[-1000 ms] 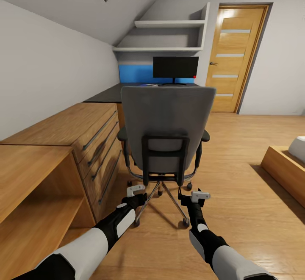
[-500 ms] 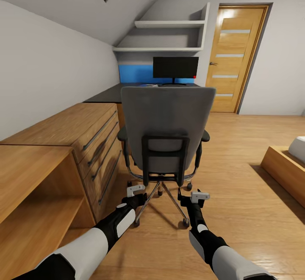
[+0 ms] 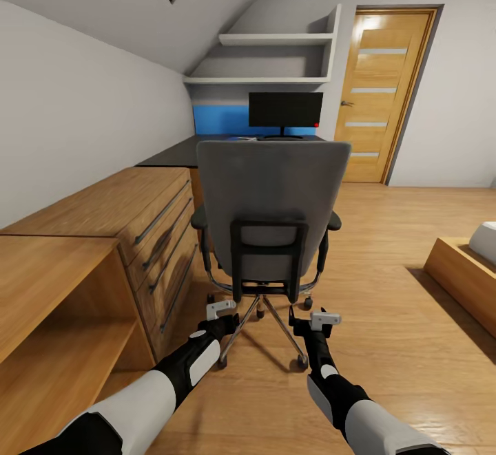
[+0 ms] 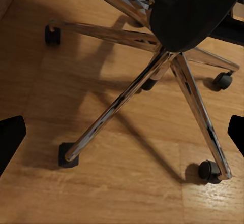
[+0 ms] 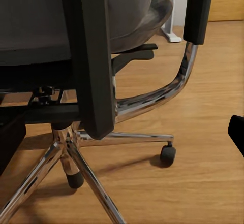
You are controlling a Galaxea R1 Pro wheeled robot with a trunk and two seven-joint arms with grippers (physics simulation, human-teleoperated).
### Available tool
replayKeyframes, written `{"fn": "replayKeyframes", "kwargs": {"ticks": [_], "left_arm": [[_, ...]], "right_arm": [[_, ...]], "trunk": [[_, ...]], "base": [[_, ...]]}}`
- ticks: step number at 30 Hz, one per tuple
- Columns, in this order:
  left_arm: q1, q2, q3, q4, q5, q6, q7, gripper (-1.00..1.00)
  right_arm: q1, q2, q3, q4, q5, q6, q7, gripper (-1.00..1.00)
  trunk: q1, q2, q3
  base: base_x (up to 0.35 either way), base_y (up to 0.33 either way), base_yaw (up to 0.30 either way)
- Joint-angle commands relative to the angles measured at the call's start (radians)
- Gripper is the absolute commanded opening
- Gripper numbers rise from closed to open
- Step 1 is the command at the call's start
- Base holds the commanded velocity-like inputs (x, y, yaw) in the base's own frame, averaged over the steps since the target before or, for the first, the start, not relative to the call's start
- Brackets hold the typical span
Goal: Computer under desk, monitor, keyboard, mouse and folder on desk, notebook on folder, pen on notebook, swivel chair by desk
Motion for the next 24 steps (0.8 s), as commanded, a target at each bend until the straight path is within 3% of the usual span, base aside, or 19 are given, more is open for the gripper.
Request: {"fn": "replayKeyframes", "kwargs": {"ticks": [1, 9, 24], "left_arm": [[-0.001, 0.0, -0.005, 0.0, 0.004, 0.001, 0.007, 1.0], [-0.001, 0.0, -0.005, 0.004, 0.004, 0.001, 0.007, 1.0], [-0.001, 0.0, -0.005, 0.007, 0.004, 0.001, 0.007, 1.0]], "right_arm": [[-0.001, -0.001, 0.008, 0.0, 0.0, -0.002, -0.009, 1.0], [-0.001, -0.002, 0.008, 0.0, 0.0, -0.002, -0.011, 1.0], [-0.001, -0.002, 0.008, 0.0, 0.001, -0.002, -0.009, 1.0]], "trunk": [[0.0, 0.0, -0.001], [0.0, 0.0, -0.001], [0.0, 0.0, -0.001]], "base": [[0.0, 0.0, 0.0], [0.008, 0.0, 0.0], [0.193, 0.0, 0.0]]}}
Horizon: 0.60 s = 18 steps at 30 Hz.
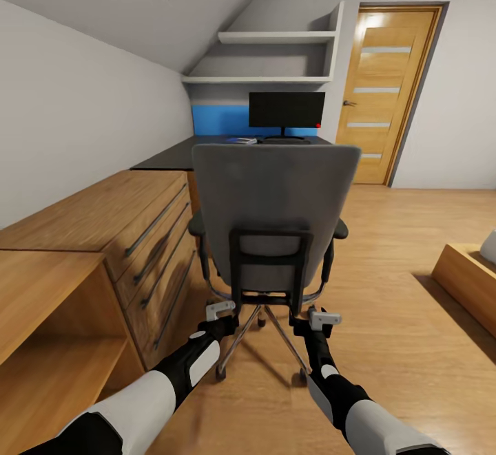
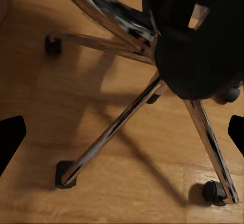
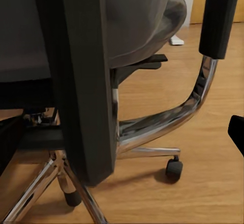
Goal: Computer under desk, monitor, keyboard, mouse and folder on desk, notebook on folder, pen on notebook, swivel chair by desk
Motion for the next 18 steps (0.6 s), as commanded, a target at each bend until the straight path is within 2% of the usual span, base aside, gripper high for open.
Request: {"fn": "replayKeyframes", "kwargs": {"ticks": [1, 6, 18], "left_arm": [[-0.001, 0.0, -0.005, 0.0, 0.004, 0.001, 0.007, 1.0], [-0.001, 0.0, -0.005, 0.0, 0.004, 0.001, 0.007, 1.0], [-0.001, 0.0, -0.005, 0.0, 0.004, 0.001, 0.007, 1.0]], "right_arm": [[-0.001, -0.001, 0.008, 0.001, -0.001, -0.002, -0.009, 1.0], [-0.001, -0.001, 0.008, 0.001, -0.001, -0.002, -0.009, 1.0], [-0.001, -0.002, 0.008, 0.001, -0.001, -0.002, -0.009, 1.0]], "trunk": [[0.0, 0.0, -0.001], [0.0, 0.0, -0.001], [0.0, 0.0, -0.001]], "base": [[0.047, 0.0, 0.0], [0.169, 0.0, 0.0], [0.275, -0.016, -0.019]]}}
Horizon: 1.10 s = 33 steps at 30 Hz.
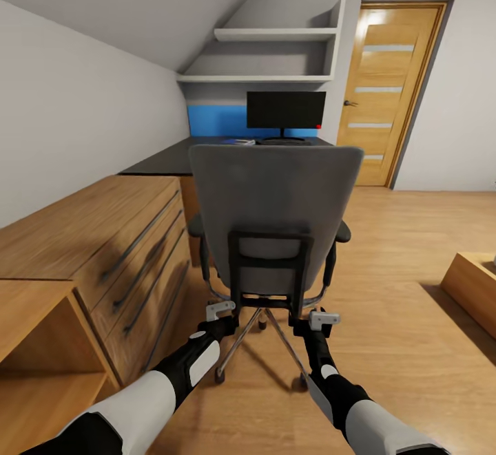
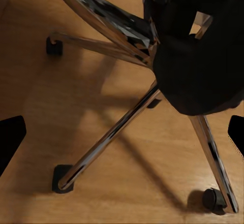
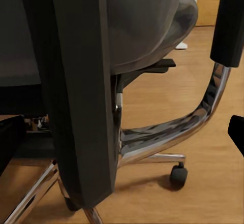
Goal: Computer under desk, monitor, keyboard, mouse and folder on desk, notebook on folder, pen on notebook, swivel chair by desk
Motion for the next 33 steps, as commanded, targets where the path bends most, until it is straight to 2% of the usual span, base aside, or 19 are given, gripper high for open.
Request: {"fn": "replayKeyframes", "kwargs": {"ticks": [1, 14, 25, 33], "left_arm": [[-0.001, 0.0, -0.003, -0.001, -0.001, 0.001, 0.007, 1.0], [-0.001, 0.0, -0.003, -0.001, -0.001, 0.001, 0.007, 1.0], [-0.001, 0.0, -0.004, -0.001, -0.002, 0.001, 0.007, 1.0], [0.0, 0.0, -0.003, 0.0, -0.001, 0.001, 0.007, 1.0]], "right_arm": [[-0.001, -0.001, 0.001, 0.001, -0.007, -0.003, -0.011, 1.0], [0.0, -0.002, 0.001, 0.0, -0.007, -0.005, -0.011, 1.0], [0.0, -0.002, 0.001, 0.001, -0.007, -0.004, -0.012, 1.0], [0.001, -0.002, 0.001, 0.001, -0.006, -0.004, -0.011, 1.0]], "trunk": [[0.0, 0.0, -0.001], [0.0, 0.0, -0.001], [0.0, 0.0, -0.001], [0.0, 0.0, -0.001]], "base": [[0.284, -0.067, -0.06], [0.284, -0.083, -0.024], [0.274, -0.207, 0.0], [0.074, -0.072, 0.0]]}}
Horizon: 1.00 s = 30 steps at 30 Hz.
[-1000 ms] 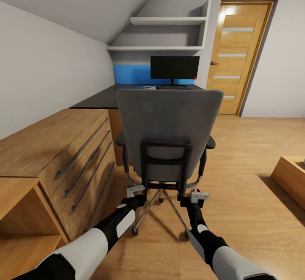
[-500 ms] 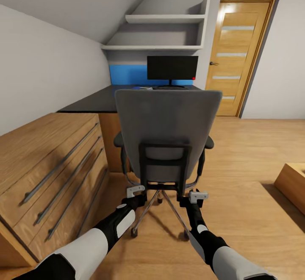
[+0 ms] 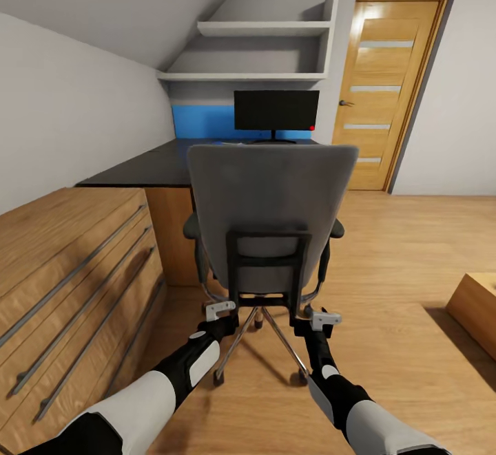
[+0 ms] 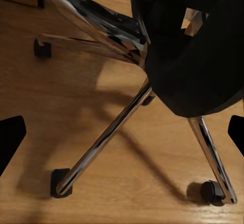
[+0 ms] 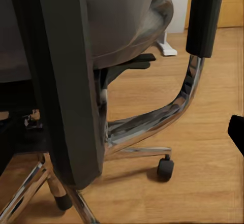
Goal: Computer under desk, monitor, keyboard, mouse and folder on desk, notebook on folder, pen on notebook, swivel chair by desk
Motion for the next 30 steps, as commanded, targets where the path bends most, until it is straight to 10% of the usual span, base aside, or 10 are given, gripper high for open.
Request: {"fn": "replayKeyframes", "kwargs": {"ticks": [1, 30], "left_arm": [[-0.001, 0.0, -0.005, 0.0, 0.004, 0.001, 0.007, 1.0], [-0.001, 0.0, -0.04, -0.001, 0.004, 0.001, 0.007, 1.0]], "right_arm": [[-0.001, 0.0, 0.008, 0.001, -0.001, -0.002, -0.009, 1.0], [-0.001, 0.0, 0.008, 0.0, -0.001, -0.002, -0.009, 1.0]], "trunk": [[0.0, 0.0, -0.001], [0.0, 0.0, 0.0]], "base": [[0.003, -0.003, 0.0], [0.26, -0.048, -0.089]]}}
